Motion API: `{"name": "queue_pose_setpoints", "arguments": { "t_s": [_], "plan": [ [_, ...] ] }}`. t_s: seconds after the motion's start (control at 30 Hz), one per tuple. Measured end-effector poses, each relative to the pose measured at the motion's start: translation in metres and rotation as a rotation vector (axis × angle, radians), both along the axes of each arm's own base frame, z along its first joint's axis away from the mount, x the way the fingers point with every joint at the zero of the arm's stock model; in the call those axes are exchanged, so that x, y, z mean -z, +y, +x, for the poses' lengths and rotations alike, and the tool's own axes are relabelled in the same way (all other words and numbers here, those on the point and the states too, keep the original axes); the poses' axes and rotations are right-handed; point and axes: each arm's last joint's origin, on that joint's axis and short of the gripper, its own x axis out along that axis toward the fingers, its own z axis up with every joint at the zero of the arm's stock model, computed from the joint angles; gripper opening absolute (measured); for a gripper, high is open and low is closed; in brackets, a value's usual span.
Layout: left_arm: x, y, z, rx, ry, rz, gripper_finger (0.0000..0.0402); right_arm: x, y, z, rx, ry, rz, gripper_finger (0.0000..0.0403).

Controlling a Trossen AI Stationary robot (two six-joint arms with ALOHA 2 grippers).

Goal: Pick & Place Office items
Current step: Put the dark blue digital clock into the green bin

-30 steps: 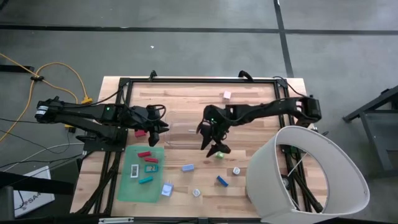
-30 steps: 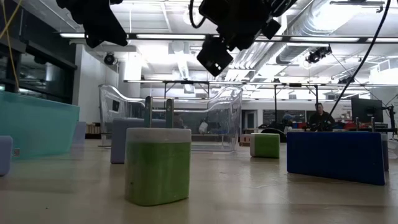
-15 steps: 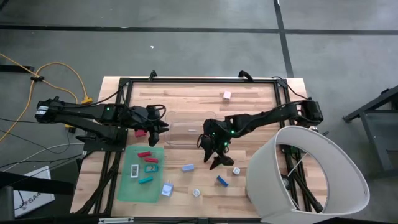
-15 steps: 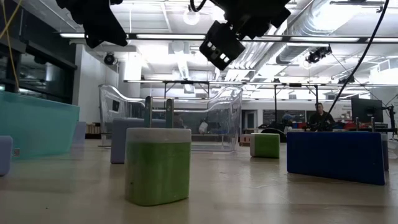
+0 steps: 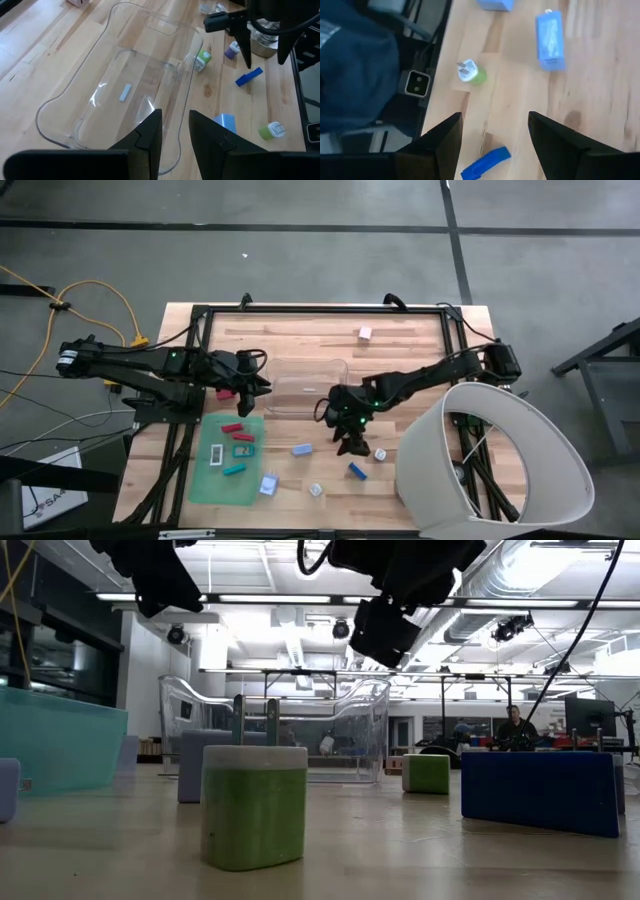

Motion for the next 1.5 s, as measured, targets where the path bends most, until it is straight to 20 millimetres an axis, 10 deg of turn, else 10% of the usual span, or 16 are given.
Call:
{"name": "queue_pose_setpoints", "arguments": {
  "t_s": [0.7, 1.5],
  "plan": [
    [0.000, 0.000, 0.000, 0.001, 0.000, 0.000, 0.0093, 0.028, 0.019, -0.013, 0.469, 0.444, -0.003, 0.0215],
    [0.000, 0.000, 0.000, 0.015, 0.002, 0.021, 0.0093, 0.029, 0.039, -0.019, 0.550, 0.467, -0.015, 0.0215]
  ]
}}
